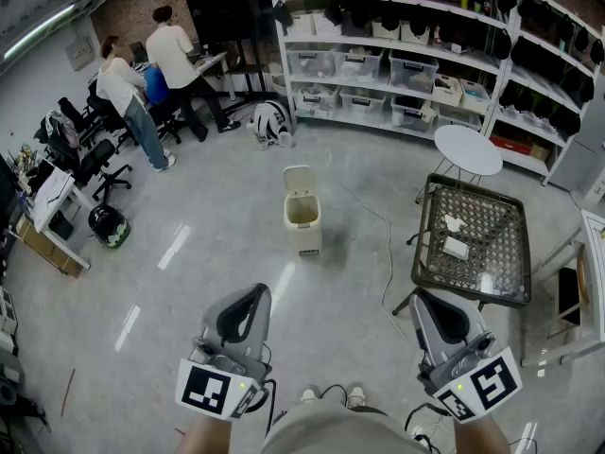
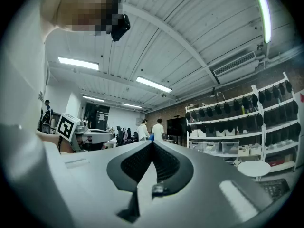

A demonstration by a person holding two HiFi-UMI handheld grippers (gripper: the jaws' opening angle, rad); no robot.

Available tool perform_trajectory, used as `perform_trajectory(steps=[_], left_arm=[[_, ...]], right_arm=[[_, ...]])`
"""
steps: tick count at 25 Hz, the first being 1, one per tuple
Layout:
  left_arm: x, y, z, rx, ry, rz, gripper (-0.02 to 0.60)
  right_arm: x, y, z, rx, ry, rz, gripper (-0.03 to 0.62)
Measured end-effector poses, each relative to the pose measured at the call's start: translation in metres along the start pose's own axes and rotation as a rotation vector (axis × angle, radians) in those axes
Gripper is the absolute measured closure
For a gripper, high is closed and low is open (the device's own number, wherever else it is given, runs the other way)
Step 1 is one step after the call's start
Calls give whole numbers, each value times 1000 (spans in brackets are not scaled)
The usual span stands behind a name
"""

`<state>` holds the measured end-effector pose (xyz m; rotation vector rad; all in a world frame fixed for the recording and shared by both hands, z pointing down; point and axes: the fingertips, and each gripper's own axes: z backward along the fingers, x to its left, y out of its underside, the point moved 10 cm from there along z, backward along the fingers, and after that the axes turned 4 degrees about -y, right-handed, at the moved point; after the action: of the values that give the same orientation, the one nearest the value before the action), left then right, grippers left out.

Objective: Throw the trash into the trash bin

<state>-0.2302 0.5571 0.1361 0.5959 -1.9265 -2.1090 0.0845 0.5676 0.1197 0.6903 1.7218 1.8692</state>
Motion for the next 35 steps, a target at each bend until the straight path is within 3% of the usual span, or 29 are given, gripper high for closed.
perform_trajectory(steps=[18, 19, 20, 21, 24, 35], left_arm=[[-36, 2, -30, 25, -3, 10, 580], [-38, 2, -33, 25, -2, 12, 580], [-40, 2, -36, 25, -1, 12, 580], [-42, 2, -39, 26, -1, 11, 579], [-52, 4, -48, 27, -3, 3, 580], [-84, 5, -86, 24, 1, -4, 580]], right_arm=[[-39, 4, 26, -22, 32, -27, 589], [-42, 3, 27, -30, 37, -27, 554], [-45, 3, 28, -35, 40, -23, 422], [-49, 2, 30, -38, 45, -19, 373], [-62, 5, 37, -38, 58, -11, 338], [-108, 14, 56, -23, 77, -13, 329]])
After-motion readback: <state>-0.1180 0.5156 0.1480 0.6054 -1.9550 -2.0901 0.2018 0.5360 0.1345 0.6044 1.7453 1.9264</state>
